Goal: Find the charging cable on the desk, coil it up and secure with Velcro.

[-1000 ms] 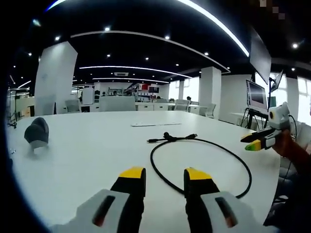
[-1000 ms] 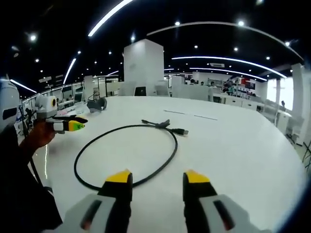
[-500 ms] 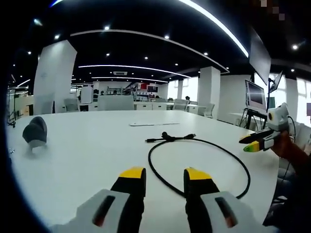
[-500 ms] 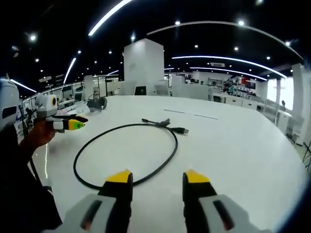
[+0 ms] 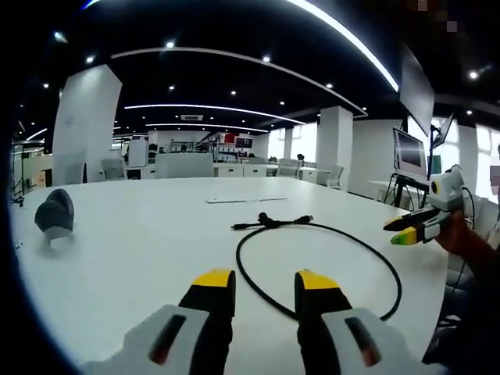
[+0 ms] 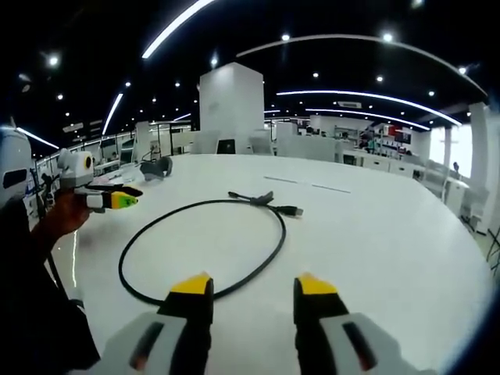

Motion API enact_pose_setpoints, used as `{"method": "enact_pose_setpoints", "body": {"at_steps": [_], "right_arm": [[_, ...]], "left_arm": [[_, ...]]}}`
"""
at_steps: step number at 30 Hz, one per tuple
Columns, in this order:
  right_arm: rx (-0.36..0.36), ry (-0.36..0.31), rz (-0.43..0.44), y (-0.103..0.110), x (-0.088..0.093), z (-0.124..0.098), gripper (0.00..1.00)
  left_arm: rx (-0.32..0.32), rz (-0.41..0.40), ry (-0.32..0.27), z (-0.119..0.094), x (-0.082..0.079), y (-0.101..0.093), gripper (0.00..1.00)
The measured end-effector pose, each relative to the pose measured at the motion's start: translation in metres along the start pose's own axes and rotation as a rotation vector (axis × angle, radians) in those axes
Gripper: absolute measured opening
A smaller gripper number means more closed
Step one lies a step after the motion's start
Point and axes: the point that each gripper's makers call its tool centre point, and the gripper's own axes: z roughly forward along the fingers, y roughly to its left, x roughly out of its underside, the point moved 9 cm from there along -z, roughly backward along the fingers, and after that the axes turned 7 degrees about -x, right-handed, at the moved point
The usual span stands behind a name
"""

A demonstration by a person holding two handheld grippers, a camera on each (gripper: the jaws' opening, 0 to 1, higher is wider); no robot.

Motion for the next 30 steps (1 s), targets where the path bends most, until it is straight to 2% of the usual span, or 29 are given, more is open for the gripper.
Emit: {"method": "enact_pose_setpoints", "body": {"at_steps": [30], "right_arm": [[0.007, -0.005, 0.003, -0.0022, 0.0018, -0.0014, 0.42]], "left_arm": [[0.005, -0.019, -0.005, -0.0007, 0.0010, -0.0009, 0.30]]}}
